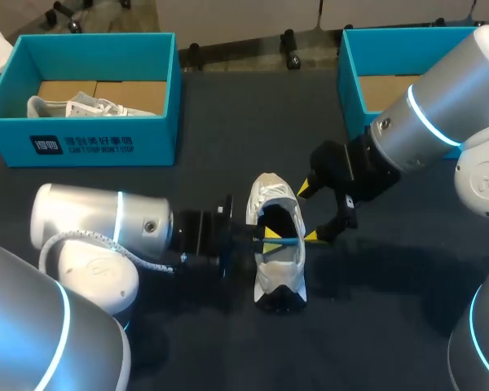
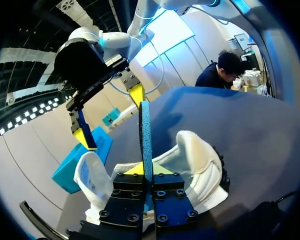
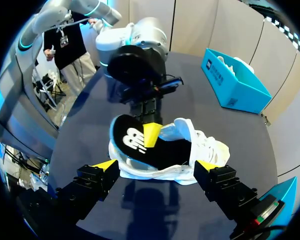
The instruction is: Take the shoe out of the shoebox, open the shoe tongue, remove and reinsert the insole, then place the shoe into the shoebox
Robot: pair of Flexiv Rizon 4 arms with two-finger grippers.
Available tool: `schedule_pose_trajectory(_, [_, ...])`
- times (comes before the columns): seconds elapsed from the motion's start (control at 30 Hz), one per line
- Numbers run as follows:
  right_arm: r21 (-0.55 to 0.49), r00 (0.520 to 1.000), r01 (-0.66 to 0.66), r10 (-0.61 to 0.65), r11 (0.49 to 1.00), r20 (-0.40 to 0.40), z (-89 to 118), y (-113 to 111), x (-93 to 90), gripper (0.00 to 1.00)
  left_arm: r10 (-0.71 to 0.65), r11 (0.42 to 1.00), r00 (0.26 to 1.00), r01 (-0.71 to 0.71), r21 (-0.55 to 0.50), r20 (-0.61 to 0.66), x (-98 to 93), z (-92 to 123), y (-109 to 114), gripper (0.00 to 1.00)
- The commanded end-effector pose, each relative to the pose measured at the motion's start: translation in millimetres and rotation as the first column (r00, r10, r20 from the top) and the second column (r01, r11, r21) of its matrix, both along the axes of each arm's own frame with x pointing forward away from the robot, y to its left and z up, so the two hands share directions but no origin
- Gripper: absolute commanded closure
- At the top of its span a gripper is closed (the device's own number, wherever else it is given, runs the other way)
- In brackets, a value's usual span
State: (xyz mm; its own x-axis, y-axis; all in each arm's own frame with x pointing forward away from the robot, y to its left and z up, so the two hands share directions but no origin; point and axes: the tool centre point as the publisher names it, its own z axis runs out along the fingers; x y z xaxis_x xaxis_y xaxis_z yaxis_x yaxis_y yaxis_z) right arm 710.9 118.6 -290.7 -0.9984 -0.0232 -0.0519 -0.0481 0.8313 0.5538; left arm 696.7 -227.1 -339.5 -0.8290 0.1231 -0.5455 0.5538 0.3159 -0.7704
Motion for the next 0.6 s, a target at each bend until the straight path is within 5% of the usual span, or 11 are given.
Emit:
schedule_pose_trajectory(0.03, [0.000, 1.000, 0.001, -0.001, 1.000, 0.001, -1.3, 1.0, -0.2, 0.00, 0.002, 1.000, 1.000, -0.002, 0.008, 0.014, 9.4, -6.8, -4.8, 1.00])
schedule_pose_trajectory(0.33, [0.000, 1.000, 0.001, -0.001, 1.000, 0.001, -1.3, 1.0, -0.2, 0.00, 0.035, 0.999, 0.999, -0.035, 0.007, 0.028, 17.1, -15.4, -2.4, 1.00])
schedule_pose_trajectory(0.37, [0.000, 1.000, 0.001, -0.001, 1.000, 0.001, -1.3, 1.0, -0.2, 0.00, 0.037, 0.999, 0.999, -0.037, 0.002, 0.023, 14.6, -12.9, -2.5, 0.91])
schedule_pose_trajectory(0.4, [0.000, 1.000, 0.001, -0.001, 1.000, 0.001, -1.3, 1.0, -0.2, 0.00, 0.037, 0.999, 0.999, -0.037, 0.001, 0.023, 12.1, -10.1, -2.5, 0.58])
schedule_pose_trajectory(0.43, [0.000, 1.000, 0.001, -0.001, 1.000, 0.001, -1.3, 1.0, -0.2, 0.00, 0.030, 1.000, 0.999, -0.029, -0.008, 0.021, 9.2, -6.6, -2.3, 0.40])
schedule_pose_trajectory(0.47, [0.000, 1.000, 0.001, -0.001, 1.000, 0.001, -1.3, 1.0, -0.2, 0.00, 0.028, 1.000, 0.999, -0.028, -0.012, 0.020, 7.1, -3.7, -2.0, 0.48])
schedule_pose_trajectory(0.6, [0.000, 1.000, 0.001, -0.001, 1.000, 0.001, -1.3, 1.0, -0.2, 0.00, 0.018, 1.000, 1.000, -0.018, -0.020, 0.023, 0.8, 5.8, -0.7, 0.55])
